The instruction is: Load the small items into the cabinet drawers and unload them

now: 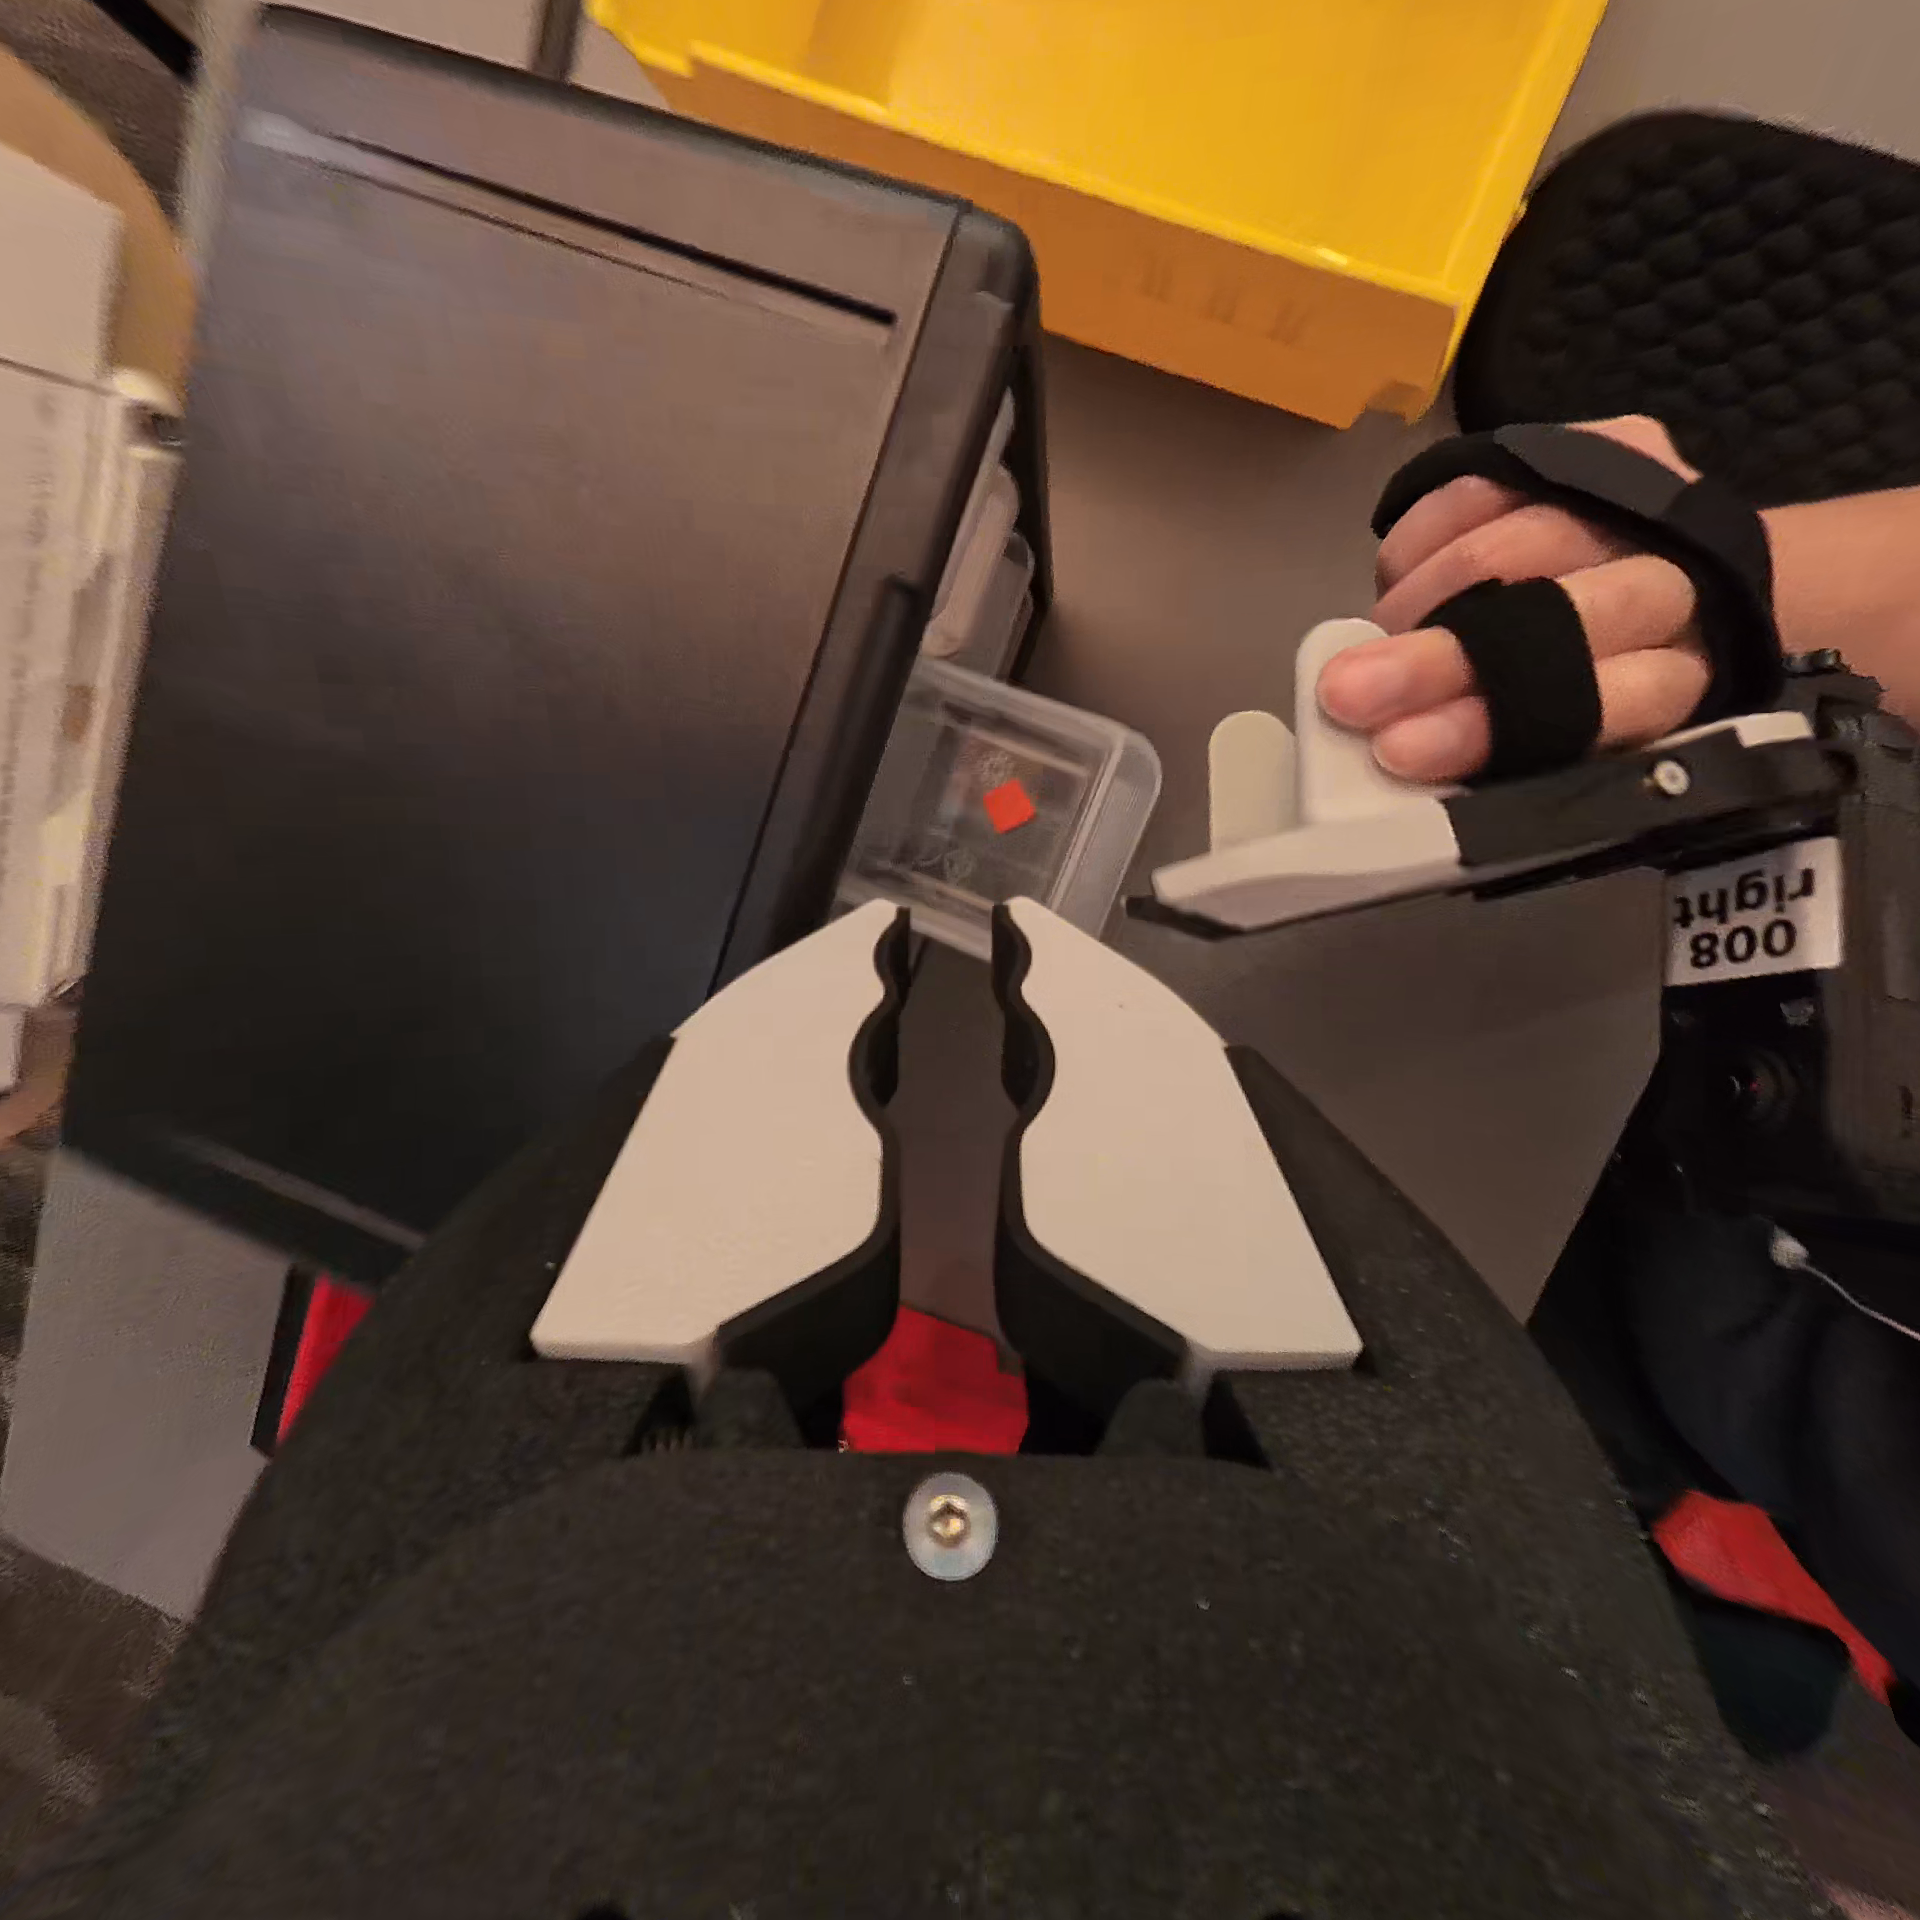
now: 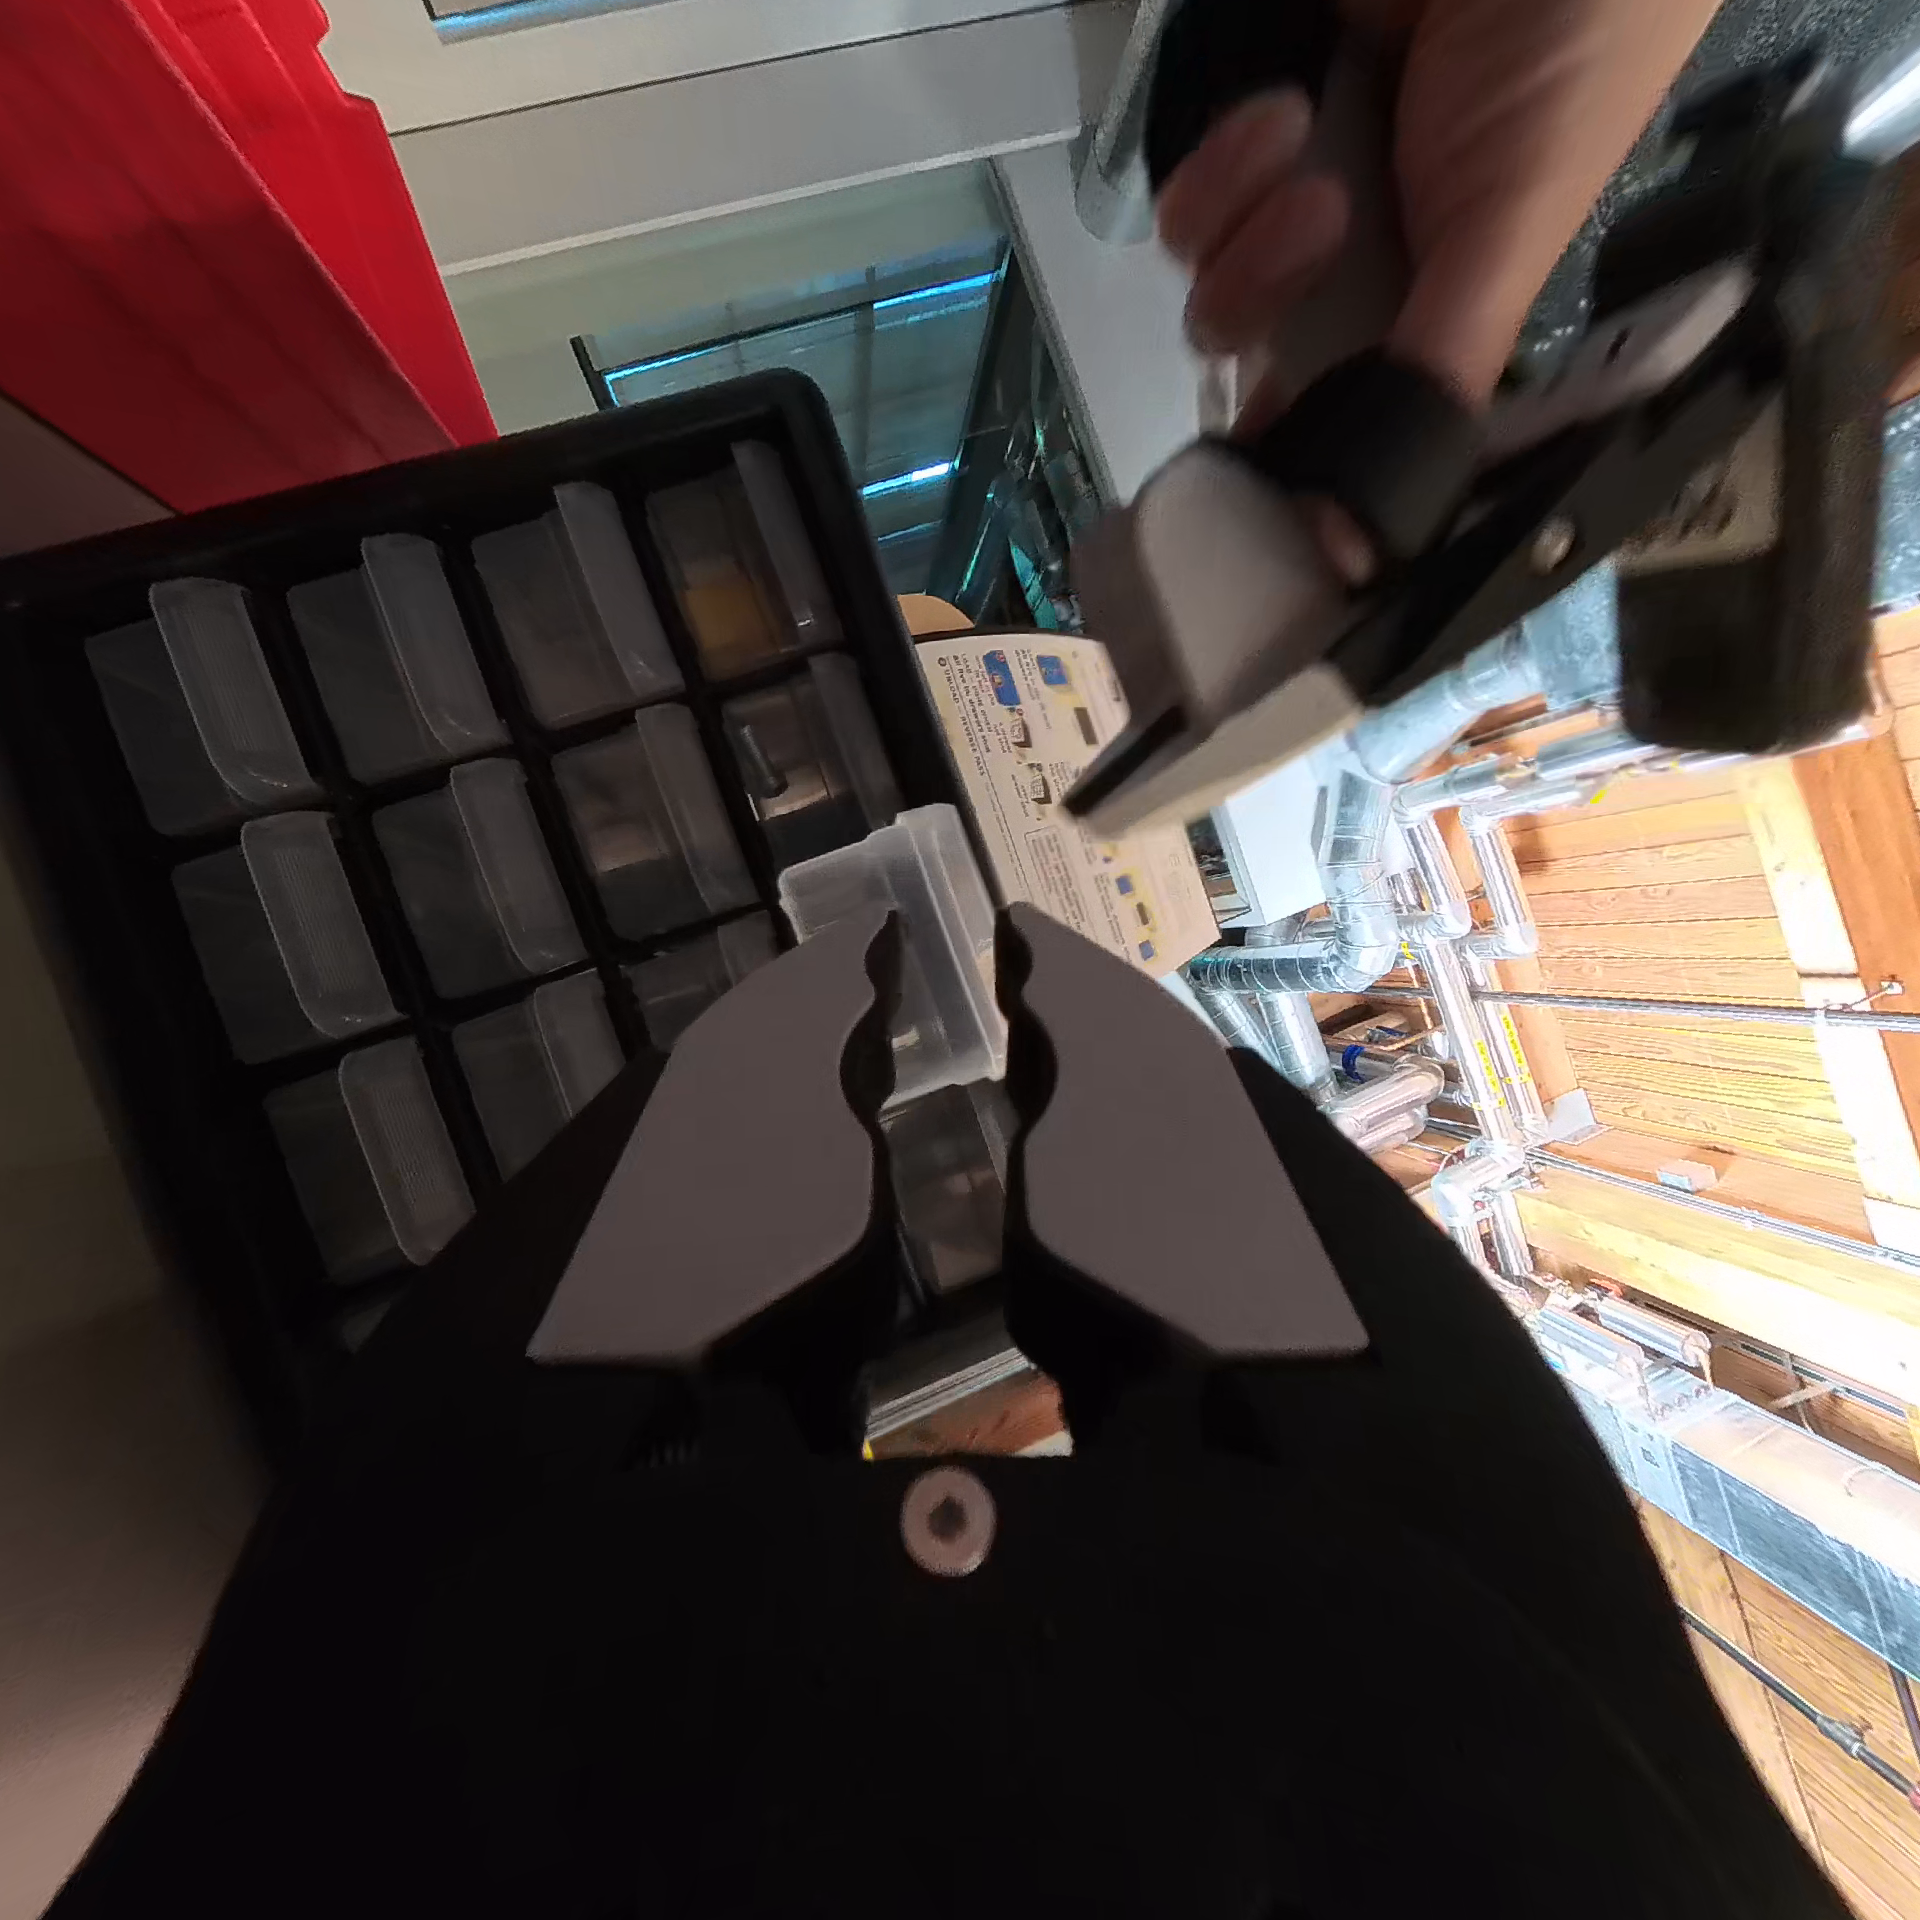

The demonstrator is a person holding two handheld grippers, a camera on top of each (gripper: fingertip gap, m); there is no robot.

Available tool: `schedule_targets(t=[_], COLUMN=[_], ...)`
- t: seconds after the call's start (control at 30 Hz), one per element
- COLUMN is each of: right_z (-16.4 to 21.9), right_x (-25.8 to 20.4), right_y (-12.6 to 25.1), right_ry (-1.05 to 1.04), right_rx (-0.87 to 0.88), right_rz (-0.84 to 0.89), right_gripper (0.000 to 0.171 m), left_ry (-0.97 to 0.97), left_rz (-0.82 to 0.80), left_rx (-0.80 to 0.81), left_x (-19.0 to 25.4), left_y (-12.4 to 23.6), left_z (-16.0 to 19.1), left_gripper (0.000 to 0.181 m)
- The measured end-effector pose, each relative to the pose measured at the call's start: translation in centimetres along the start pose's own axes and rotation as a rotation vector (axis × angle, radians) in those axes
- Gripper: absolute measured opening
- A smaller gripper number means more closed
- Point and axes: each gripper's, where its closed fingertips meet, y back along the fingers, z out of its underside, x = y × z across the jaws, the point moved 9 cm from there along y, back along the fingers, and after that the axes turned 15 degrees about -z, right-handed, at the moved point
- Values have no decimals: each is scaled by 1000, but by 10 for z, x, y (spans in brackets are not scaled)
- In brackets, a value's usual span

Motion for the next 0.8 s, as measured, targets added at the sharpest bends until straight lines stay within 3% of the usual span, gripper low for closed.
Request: schedule_targets(t=[0.2,0.4,0.53,0.8], right_z=[4,8,16,28], right_x=[-1,3,4,5], right_y=[-7,-21,-37,-52], right_ry=[-6,22,20,38], right_rx=[-53,-102,-159,-197], right_rz=[4,0,-2,10], right_gripper=[17,7,8,10], left_ry=[153,358,488,654], left_rz=[-184,-227,-227,-186], left_rx=[131,184,151,-155], left_x=[-13,-26,-40,-69], left_y=[52,66,53,-21], left_z=[71,160,214,296], left_gripper=[14,11,10,13])
